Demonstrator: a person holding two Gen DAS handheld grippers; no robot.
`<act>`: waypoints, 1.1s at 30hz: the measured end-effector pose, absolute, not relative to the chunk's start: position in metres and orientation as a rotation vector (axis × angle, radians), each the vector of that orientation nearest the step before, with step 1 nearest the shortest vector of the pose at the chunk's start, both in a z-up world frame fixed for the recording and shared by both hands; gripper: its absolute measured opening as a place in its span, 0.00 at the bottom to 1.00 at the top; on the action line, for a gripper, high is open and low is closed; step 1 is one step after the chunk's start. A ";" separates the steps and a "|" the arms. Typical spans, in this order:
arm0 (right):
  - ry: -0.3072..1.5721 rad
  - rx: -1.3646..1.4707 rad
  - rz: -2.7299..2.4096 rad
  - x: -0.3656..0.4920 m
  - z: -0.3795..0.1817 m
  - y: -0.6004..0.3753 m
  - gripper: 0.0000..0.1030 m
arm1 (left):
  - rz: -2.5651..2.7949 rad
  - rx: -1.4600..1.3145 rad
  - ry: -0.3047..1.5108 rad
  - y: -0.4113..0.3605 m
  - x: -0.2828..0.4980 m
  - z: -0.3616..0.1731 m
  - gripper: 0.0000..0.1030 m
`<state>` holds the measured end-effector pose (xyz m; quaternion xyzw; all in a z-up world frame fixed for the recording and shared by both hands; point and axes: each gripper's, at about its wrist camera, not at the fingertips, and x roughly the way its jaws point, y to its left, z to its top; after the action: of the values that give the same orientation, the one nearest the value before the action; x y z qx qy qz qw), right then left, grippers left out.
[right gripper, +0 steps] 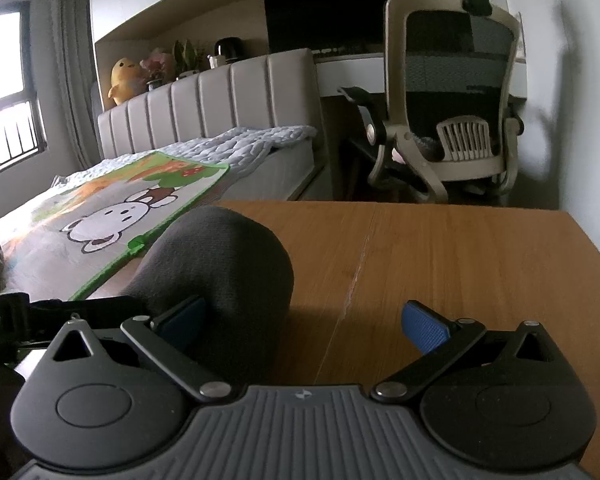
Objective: Fold clothes
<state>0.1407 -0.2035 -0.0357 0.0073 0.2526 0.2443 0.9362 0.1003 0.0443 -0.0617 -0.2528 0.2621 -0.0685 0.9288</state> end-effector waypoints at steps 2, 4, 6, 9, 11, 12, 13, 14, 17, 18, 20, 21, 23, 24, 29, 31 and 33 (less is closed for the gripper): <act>0.513 0.010 0.500 0.142 -0.036 -0.203 1.00 | -0.137 -0.519 0.536 0.044 0.100 -0.062 1.00; 0.514 0.012 0.501 0.142 -0.036 -0.203 1.00 | -0.138 -0.519 0.535 0.044 0.099 -0.061 1.00; 0.512 0.016 0.503 0.141 -0.036 -0.204 1.00 | -0.136 -0.517 0.532 0.044 0.098 -0.061 1.00; 0.504 0.029 0.509 0.140 -0.037 -0.207 1.00 | -0.124 -0.507 0.521 0.041 0.094 -0.060 1.00; 0.490 0.055 0.514 0.137 -0.037 -0.212 1.00 | -0.110 -0.498 0.508 0.039 0.089 -0.060 1.00; 0.478 0.067 0.509 0.134 -0.037 -0.215 1.00 | -0.100 -0.492 0.499 0.037 0.085 -0.059 1.00; 0.464 0.075 0.499 0.131 -0.037 -0.218 1.00 | -0.089 -0.485 0.491 0.036 0.081 -0.059 1.00; 0.450 0.084 0.489 0.127 -0.037 -0.221 1.00 | -0.078 -0.480 0.483 0.034 0.077 -0.058 1.00; 0.441 0.082 0.485 0.117 -0.037 -0.223 1.00 | -0.055 -0.475 0.477 0.032 0.070 -0.057 1.00; 0.439 0.079 0.485 0.113 -0.037 -0.224 1.00 | -0.051 -0.475 0.479 0.032 0.070 -0.057 1.00; 0.439 0.077 0.494 0.106 -0.036 -0.225 1.00 | -0.046 -0.474 0.482 0.032 0.070 -0.056 1.00; 0.442 0.078 0.509 0.103 -0.036 -0.225 1.00 | -0.046 -0.476 0.485 0.032 0.070 -0.056 1.00; 0.447 0.060 0.522 0.100 -0.035 -0.222 1.00 | -0.054 -0.490 0.497 0.035 0.074 -0.057 1.00; 0.449 0.048 0.526 0.099 -0.035 -0.220 1.00 | -0.062 -0.498 0.504 0.036 0.078 -0.058 1.00; 0.425 -0.065 0.495 0.116 -0.032 -0.204 1.00 | -0.063 -0.461 0.505 0.037 0.094 -0.055 1.00; 0.417 -0.087 0.494 0.121 -0.032 -0.201 1.00 | -0.057 -0.455 0.500 0.037 0.096 -0.055 1.00; 0.423 -0.079 0.501 0.125 -0.033 -0.201 1.00 | -0.055 -0.459 0.496 0.037 0.098 -0.056 1.00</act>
<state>0.1246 -0.2009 -0.0326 -0.0389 0.2079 0.2459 0.9459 0.0980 0.0374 -0.0556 -0.2251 0.2432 -0.0269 0.9431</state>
